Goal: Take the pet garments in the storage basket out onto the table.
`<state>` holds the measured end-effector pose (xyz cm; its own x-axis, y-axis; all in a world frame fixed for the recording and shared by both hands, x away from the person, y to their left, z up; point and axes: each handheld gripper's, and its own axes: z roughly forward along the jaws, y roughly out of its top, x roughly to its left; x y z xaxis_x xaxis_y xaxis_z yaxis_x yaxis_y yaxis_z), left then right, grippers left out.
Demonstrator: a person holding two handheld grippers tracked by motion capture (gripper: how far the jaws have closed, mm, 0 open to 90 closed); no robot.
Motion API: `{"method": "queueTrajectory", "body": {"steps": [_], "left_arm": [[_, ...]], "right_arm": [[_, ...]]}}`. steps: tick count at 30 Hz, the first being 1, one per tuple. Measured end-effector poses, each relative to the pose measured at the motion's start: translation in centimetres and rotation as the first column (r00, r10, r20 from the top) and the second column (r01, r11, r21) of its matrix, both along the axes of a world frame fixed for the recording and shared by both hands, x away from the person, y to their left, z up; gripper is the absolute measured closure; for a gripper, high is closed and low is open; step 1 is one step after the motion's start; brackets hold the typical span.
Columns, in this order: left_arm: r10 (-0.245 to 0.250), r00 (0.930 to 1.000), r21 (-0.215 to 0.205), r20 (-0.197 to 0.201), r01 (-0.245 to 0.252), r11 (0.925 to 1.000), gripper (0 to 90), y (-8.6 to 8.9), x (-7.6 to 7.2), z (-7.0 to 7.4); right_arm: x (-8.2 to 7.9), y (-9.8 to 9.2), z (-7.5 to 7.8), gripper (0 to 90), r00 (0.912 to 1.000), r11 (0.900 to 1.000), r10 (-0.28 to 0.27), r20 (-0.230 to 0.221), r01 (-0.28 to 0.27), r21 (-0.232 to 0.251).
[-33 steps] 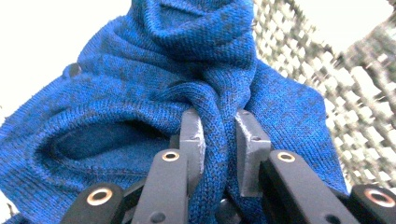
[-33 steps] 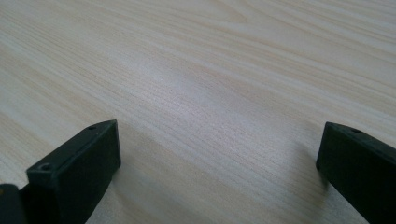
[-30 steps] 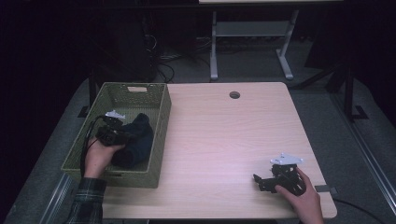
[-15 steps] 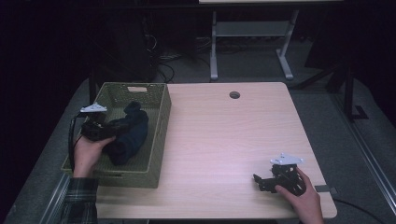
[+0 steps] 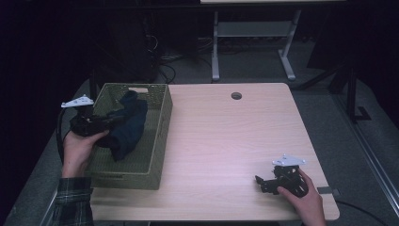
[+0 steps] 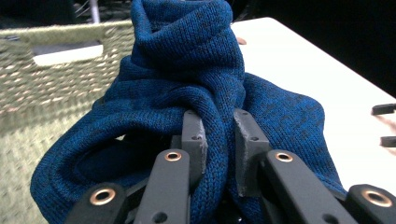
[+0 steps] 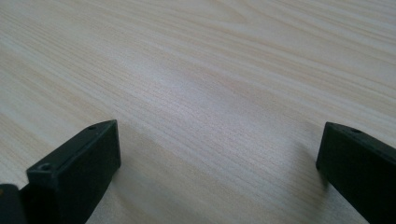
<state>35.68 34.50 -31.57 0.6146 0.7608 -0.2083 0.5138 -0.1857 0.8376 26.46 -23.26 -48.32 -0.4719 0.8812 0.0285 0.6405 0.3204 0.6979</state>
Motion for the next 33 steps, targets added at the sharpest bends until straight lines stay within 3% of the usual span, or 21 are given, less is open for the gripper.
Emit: {"method": "queueTrajectory", "body": {"steps": [8,15,33], "left_arm": [[-0.061,0.9973,-0.009,0.041,0.061,0.9981,76.8,-1.4,0.5,2.4],[-0.114,0.991,-0.013,0.071,0.115,0.9933,76.7,-3.3,1.0,4.2],[-0.238,0.9635,-0.018,0.123,0.242,0.9702,76.8,-9.6,2.1,6.8]], "right_arm": [[0.0,0.0,0.0,0.0,1.0,1.0,0.001,0.0,-0.001,0.0],[0.0,0.0,0.0,0.0,1.0,1.0,0.001,0.0,-0.001,0.0],[0.0,0.0,0.0,0.0,1.0,1.0,0.0,-0.002,0.0,0.003]]}}
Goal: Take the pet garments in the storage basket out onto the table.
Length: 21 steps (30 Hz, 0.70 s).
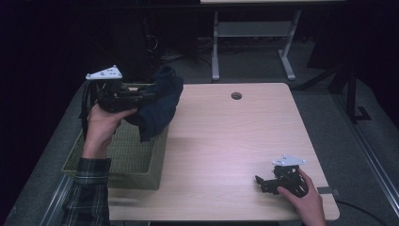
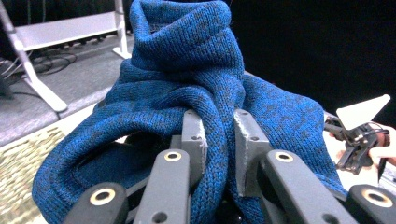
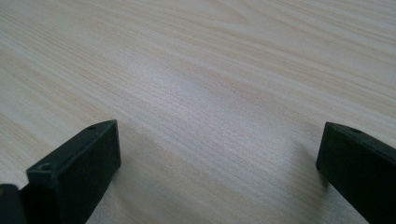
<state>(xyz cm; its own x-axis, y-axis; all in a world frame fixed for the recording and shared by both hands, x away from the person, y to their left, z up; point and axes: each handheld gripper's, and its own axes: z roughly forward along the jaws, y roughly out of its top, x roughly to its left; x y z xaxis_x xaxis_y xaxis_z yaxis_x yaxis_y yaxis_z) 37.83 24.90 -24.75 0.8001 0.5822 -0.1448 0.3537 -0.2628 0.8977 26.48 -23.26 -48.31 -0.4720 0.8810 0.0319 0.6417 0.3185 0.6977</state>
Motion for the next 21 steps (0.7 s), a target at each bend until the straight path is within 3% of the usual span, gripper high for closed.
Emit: {"method": "queueTrajectory", "body": {"steps": [12,21], "left_arm": [[-0.076,0.9971,0.006,-0.001,0.076,0.9971,76.7,-4.7,0.8,-0.4],[-0.137,0.9904,0.018,-0.012,0.138,0.9903,76.7,-8.7,1.4,-1.5]], "right_arm": [[0.0,0.0,0.0,0.0,1.0,1.0,0.001,0.003,-0.001,-0.001],[0.0,0.0,0.0,0.0,1.0,1.0,0.002,0.002,-0.002,-0.003]]}}
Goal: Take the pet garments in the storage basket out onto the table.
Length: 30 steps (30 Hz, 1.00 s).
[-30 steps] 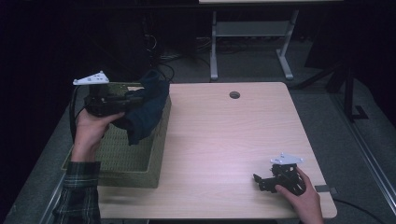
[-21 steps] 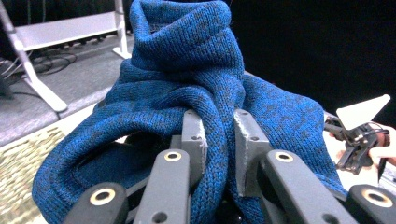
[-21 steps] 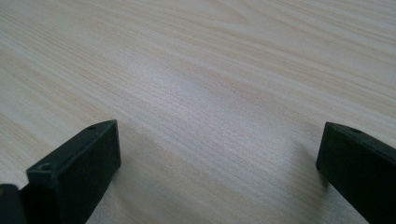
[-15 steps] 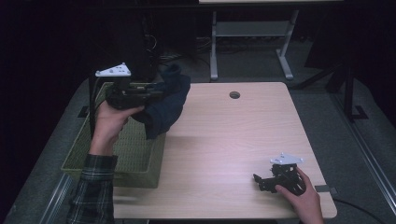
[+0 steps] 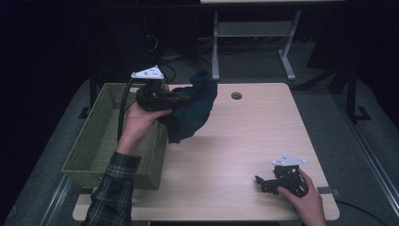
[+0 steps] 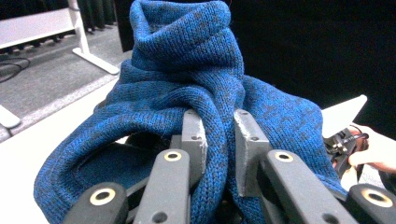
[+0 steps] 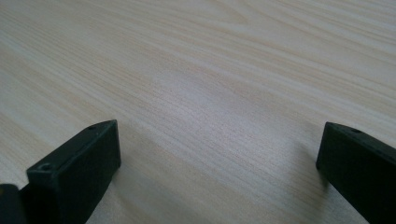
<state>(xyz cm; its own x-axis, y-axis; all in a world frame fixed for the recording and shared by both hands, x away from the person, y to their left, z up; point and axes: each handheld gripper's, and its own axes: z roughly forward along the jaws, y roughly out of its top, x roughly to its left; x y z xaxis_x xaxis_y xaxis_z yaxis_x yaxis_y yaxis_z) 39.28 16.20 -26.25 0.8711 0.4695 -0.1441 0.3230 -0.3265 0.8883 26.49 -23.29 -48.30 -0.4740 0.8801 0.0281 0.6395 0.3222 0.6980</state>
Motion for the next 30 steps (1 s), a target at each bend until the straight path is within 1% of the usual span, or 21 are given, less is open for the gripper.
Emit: {"method": "queueTrajectory", "body": {"steps": [4,8,12,16,19,24,26,30], "left_arm": [[-0.018,0.9998,-0.002,-0.006,0.018,0.9998,76.7,-1.5,0.2,-0.4],[-0.036,0.9993,0.009,-0.008,0.036,0.9993,76.7,-3.2,0.4,-1.0],[-0.046,0.9989,0.015,-0.007,0.047,0.9988,76.7,-4.8,0.5,-1.9],[-0.056,0.9984,0.024,-0.014,0.056,0.9982,76.6,-6.3,0.7,-2.9],[-0.065,0.9977,0.022,-0.021,0.065,0.9976,76.6,-7.3,0.8,-3.7],[-0.073,0.9969,0.05,-0.03,0.075,0.9959,76.6,-9.4,1.1,-5.3],[-0.08,0.9959,0.05,-0.043,0.082,0.9954,76.5,-10.3,1.2,-6.1],[-0.091,0.9941,0.079,-0.059,0.096,0.9923,76.5,-12.2,1.5,-8.0]], "right_arm": [[0.0,0.0,0.0,0.0,1.0,1.0,0.001,0.0,-0.001,0.0],[0.0,0.0,0.0,0.0,1.0,1.0,0.002,0.0,-0.002,0.0],[0.0,0.0,0.0,0.0,1.0,1.0,0.0,-0.002,0.0,0.001],[0.0,0.0,0.0,0.0,1.0,1.0,0.0,-0.002,0.0,0.0],[0.0,0.0,0.0,0.0,1.0,1.0,0.0,-0.002,0.0,0.0],[0.0,0.0,0.0,0.0,1.0,1.0,0.0,-0.001,0.0,0.001],[0.0,0.0,0.0,0.0,1.0,1.0,0.001,-0.001,-0.001,0.001],[0.0,0.0,0.0,0.0,1.0,1.0,0.001,-0.001,-0.001,0.001]]}}
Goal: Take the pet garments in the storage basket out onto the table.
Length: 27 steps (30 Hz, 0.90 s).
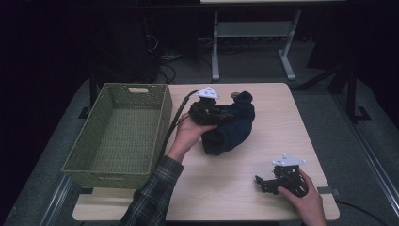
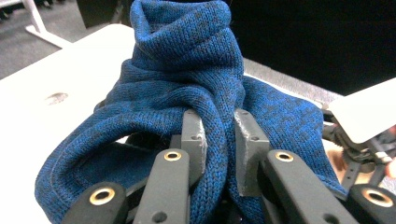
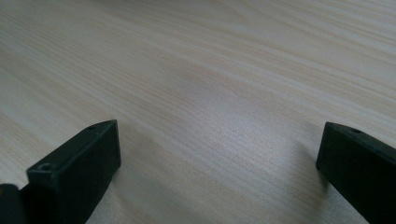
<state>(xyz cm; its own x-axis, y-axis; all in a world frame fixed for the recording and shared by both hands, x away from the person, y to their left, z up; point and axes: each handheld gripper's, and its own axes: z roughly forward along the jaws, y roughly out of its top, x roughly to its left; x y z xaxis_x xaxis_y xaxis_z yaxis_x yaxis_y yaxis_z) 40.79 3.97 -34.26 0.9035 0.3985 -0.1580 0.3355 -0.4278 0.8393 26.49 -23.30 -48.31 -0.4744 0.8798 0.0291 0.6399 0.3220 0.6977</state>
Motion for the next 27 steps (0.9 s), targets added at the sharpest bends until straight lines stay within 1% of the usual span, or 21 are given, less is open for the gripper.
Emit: {"method": "queueTrajectory", "body": {"steps": [1,2,4,8,11,12,13,15,17,18,19,20,22,23,24,25,26,27], "left_arm": [[-0.004,1.0,0.012,-0.005,0.004,0.9999,76.5,-0.6,0.1,-0.6],[-0.003,0.9999,0.012,-0.012,0.003,0.9999,76.5,-0.9,0.1,-0.9],[-0.01,0.9998,0.024,-0.014,0.011,0.9997,76.5,-1.9,0.4,-2.0],[-0.008,0.9995,0.046,-0.03,0.01,0.9989,76.3,-3.2,0.7,-3.6],[-0.007,0.9988,0.066,-0.049,0.01,0.9977,76.2,-4.1,0.8,-4.9],[-0.011,0.9985,0.08,-0.054,0.016,0.9966,76.1,-4.4,0.9,-5.2],[-0.007,0.998,0.08,-0.063,0.012,0.9968,76.1,-4.7,1.0,-5.7],[-0.004,0.9978,0.096,-0.066,0.011,0.9954,75.9,-5.4,1.1,-6.6],[0.003,0.9969,0.113,-0.078,0.006,0.9936,75.4,-6.0,1.2,-7.5],[-0.001,0.9971,0.131,-0.075,0.011,0.9914,75.0,-6.3,1.3,-8.0],[0.001,0.9969,0.139,-0.078,0.01,0.9902,74.4,-6.5,1.2,-8.3],[0.001,0.9966,0.145,-0.082,0.011,0.9894,73.1,-6.7,1.2,-8.6],[0.001,0.9972,0.146,-0.075,0.01,0.9893,69.0,-6.8,1.2,-8.9],[0.0,0.997,0.14,-0.077,0.01,0.9902,64.0,-6.8,1.2,-8.9],[-0.004,0.9972,0.143,-0.075,0.015,0.9895,60.4,-6.7,1.3,-8.8],[0.002,0.9973,0.129,-0.073,0.007,0.9916,55.7,-6.6,1.2,-8.6],[0.002,0.9974,0.12,-0.073,0.007,0.9927,50.2,-6.5,1.2,-8.4],[0.002,0.9976,0.124,-0.07,0.007,0.9922,43.4,-6.4,1.3,-8.2]], "right_arm": [[0.0,0.0,0.0,0.0,1.0,1.0,0.0,0.0,0.0,0.0],[0.0,0.0,0.0,0.0,1.0,1.0,0.002,0.002,-0.002,-0.002],[0.0,0.0,0.0,0.0,1.0,1.0,0.002,0.002,-0.002,-0.003],[0.0,0.0,0.0,0.0,1.0,1.0,-0.001,-0.004,0.001,0.0],[0.0,0.0,0.0,0.0,1.0,1.0,-0.002,-0.006,0.002,0.001],[0.0,0.0,0.0,0.0,1.0,1.0,-0.002,-0.006,0.002,0.003],[0.0,0.0,0.0,0.0,1.0,1.0,-0.002,-0.006,0.002,0.001],[0.0,0.0,0.0,0.0,1.0,1.0,-0.002,-0.006,0.002,0.003],[0.0,0.0,0.0,0.0,1.0,1.0,0.001,-0.001,-0.001,-0.002],[0.0,0.0,0.0,0.0,1.0,1.0,0.002,-0.001,-0.002,-0.002],[0.0,0.0,0.0,0.0,1.0,1.0,0.001,-0.001,-0.001,-0.001],[0.0,0.0,0.0,0.0,1.0,1.0,0.003,-0.001,-0.003,-0.003],[0.0,0.0,0.0,0.0,1.0,1.0,0.001,-0.002,-0.001,-0.001],[0.0,0.0,0.0,0.0,1.0,1.0,0.001,-0.001,-0.001,-0.001],[0.0,0.0,0.0,0.0,1.0,1.0,0.001,-0.002,-0.001,-0.001],[0.0,0.0,0.0,0.0,1.0,1.0,0.002,-0.001,-0.002,-0.001],[0.0,0.0,0.0,0.0,1.0,1.0,0.002,-0.001,-0.002,-0.001],[0.0,0.0,0.0,0.0,1.0,1.0,0.003,-0.001,-0.003,-0.003]]}}
